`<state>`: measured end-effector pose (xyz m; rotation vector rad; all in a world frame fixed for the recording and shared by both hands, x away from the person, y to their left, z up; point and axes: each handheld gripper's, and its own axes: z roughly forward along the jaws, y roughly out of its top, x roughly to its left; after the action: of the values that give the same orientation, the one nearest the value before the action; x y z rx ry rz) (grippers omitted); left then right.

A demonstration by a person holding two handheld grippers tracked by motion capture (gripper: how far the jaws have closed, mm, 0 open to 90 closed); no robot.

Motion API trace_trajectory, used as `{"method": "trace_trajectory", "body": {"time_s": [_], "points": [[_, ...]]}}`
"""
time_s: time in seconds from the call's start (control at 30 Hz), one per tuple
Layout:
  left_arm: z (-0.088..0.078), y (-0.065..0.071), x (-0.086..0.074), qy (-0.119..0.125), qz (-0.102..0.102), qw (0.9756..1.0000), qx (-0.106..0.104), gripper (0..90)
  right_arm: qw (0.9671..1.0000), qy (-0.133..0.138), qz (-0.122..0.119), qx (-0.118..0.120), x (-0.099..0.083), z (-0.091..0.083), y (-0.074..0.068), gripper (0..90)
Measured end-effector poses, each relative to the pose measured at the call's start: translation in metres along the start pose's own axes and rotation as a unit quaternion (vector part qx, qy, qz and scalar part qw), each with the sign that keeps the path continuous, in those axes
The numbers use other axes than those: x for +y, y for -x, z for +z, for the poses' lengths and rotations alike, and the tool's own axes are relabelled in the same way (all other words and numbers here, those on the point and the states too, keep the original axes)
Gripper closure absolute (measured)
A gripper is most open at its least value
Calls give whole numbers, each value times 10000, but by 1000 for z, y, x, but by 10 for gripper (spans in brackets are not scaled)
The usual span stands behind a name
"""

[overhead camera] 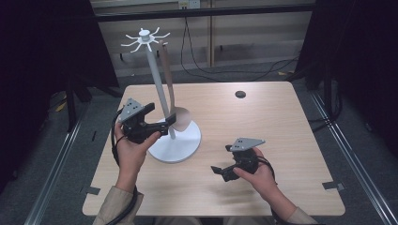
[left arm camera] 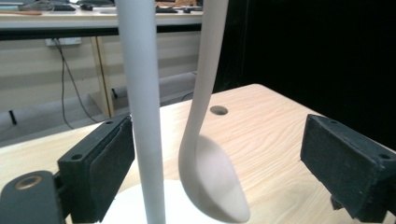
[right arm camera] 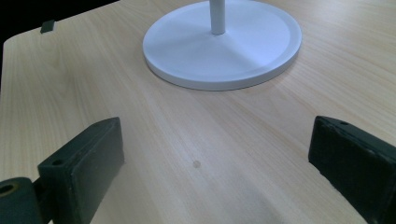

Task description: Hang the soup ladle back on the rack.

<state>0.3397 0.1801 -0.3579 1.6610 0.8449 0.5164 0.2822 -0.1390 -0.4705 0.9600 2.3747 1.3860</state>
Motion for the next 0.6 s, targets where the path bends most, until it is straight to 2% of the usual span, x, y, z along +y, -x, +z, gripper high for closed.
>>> {"method": "trace_trajectory", "body": {"time_s": [0.27, 0.6], "points": [[1, -3, -21, -121, -77, 9999, 29, 90, 10000, 2, 70, -9, -1, 1, 1, 35], [1, -4, -44, -245, -209, 9995, 52, 83, 10000, -26, 36, -25, -3, 1, 2, 35]]}}
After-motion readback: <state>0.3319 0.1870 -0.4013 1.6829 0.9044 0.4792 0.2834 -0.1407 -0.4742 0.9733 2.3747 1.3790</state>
